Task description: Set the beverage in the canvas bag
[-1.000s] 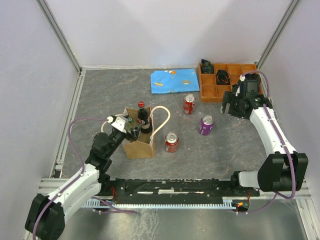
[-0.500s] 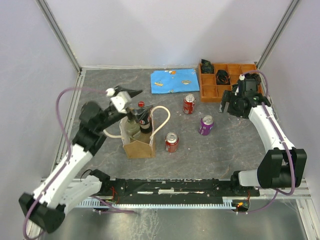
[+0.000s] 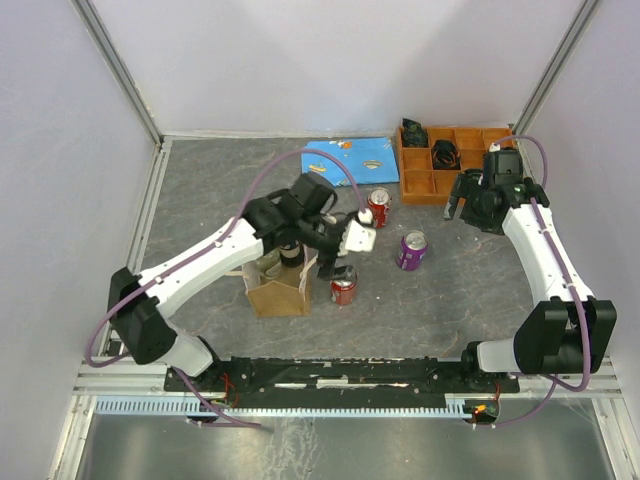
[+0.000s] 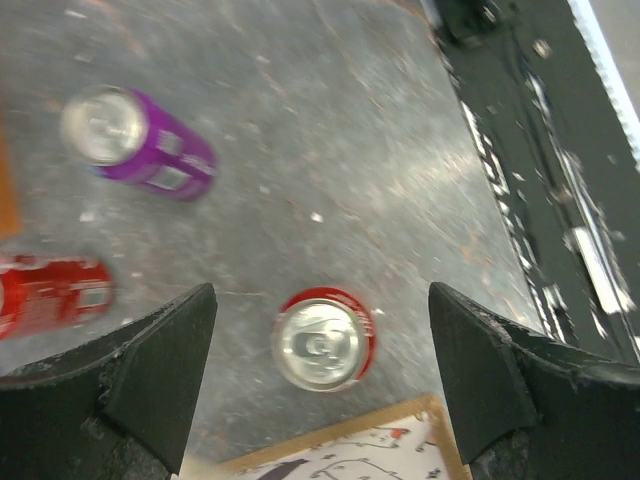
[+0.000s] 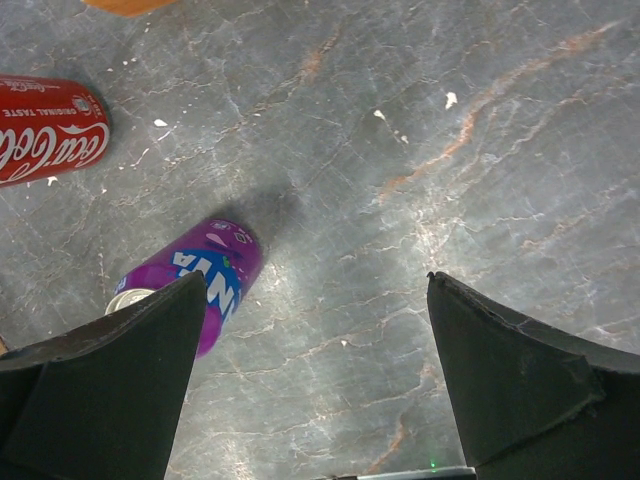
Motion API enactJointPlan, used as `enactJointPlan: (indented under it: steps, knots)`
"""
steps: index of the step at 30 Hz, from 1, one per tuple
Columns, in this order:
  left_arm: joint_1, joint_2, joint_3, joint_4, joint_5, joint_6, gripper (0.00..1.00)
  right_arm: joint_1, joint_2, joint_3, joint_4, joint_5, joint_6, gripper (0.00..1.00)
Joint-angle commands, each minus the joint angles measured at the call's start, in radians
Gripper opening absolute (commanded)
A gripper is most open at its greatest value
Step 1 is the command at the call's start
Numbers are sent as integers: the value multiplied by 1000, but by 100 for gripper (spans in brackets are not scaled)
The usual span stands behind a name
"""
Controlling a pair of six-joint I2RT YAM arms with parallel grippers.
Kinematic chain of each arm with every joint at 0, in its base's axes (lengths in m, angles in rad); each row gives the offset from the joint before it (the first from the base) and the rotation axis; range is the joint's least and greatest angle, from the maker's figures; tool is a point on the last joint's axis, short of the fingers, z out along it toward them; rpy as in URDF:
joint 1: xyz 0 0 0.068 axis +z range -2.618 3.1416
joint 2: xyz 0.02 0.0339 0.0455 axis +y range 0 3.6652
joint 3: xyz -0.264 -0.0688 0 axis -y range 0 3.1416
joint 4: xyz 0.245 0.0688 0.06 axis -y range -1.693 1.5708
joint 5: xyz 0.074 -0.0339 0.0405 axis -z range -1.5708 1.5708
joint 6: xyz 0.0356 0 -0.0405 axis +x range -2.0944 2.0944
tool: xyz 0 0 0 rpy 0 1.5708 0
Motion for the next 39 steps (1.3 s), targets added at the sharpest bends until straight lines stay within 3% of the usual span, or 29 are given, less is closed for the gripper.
enactJointPlan:
  steps: [1,10,16,23,27,30,34,35,39]
  knots:
    - [-48,34,15,-203,-56,188,93,-21,-46,36,-60,31,-10,99]
    - [-59,129,4,-185,-145,184,94,-38,-87,-37,-49,5,-4,99]
    - [-60,162,-43,-51,-228,142,95,-51,-97,-41,-51,3,-18,99]
    - [-59,205,-87,-9,-270,133,95,-61,-97,-35,-54,-3,-18,99]
    - [-60,208,-124,15,-283,134,90,-66,-92,-32,-54,-8,-19,99]
    - [-59,202,-124,15,-277,131,69,-67,-91,-30,-54,-11,-18,99]
    - [-60,171,-93,44,-246,83,11,-68,-87,-33,-50,-16,-16,99]
    - [-60,160,-80,60,-238,62,4,-68,-86,-36,-48,-17,-15,99]
    - [-59,118,7,130,-206,-22,3,-69,-86,-50,-38,-27,-8,99]
